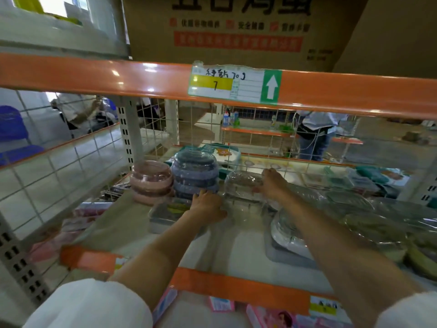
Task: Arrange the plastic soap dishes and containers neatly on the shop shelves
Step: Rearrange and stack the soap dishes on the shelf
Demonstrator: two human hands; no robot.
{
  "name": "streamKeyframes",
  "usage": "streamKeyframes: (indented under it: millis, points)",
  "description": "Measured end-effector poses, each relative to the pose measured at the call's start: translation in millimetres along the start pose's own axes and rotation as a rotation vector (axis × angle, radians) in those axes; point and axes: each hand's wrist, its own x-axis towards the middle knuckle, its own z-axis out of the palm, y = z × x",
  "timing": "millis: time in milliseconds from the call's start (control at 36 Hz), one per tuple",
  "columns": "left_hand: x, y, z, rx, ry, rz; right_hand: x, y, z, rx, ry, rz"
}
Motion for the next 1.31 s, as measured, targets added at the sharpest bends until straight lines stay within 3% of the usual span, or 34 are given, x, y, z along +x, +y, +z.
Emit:
streamKeyframes:
  millis: [167, 389, 667, 806, 944, 1111, 1306]
  points:
    - [8.2, 17.1, 6.4, 0.014, -0.035, -0.010, -14.6, 45.2, -33.5, 0.030, 0.047, 0.030]
    - [15.7, 44.2, 6.4, -0.027, -0.054, 0.035, -29.9, 98.8, -48.9, -0.057, -0.238, 0.179]
    - [17.7, 64.0, 6.0, -0.057, -0.080, 0.132, -41.0, 102.1, -39.4, 0.004, -0.130, 0.154]
    - [13.1, 55.4, -5.7, -0.071, -0.067, 0.124, -43.1, 83.5, -51.9, 0.159, -0.039, 0.107]
    - [2.4, 27.0, -17.1, -0.069, -0.018, 0.060, -49.2, 33.8, -55.4, 0.186, -0.076, -0.044]
    - [-22.8, -19.4, -17.8, 0.108, -0.060, -0.039, -69.3, -19.4, -33.0, 0.066, -0.204, -0.126]
    - [-39.4, -45.3, -14.3, 0.141, -0.059, 0.006, -79.2, -40.7, 3.7, -0.140, -0.305, -0.115]
